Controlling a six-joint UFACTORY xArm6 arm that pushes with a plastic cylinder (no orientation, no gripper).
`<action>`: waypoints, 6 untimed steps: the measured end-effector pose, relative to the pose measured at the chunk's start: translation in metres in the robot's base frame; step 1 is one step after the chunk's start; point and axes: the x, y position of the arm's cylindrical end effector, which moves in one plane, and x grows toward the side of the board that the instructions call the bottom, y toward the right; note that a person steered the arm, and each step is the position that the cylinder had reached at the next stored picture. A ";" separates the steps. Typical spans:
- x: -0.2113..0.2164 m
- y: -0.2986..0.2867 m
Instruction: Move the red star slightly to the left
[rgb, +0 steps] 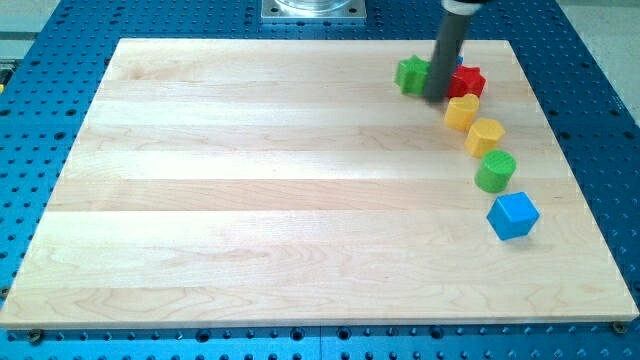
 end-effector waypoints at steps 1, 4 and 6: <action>-0.042 -0.004; -0.058 0.099; -0.002 0.103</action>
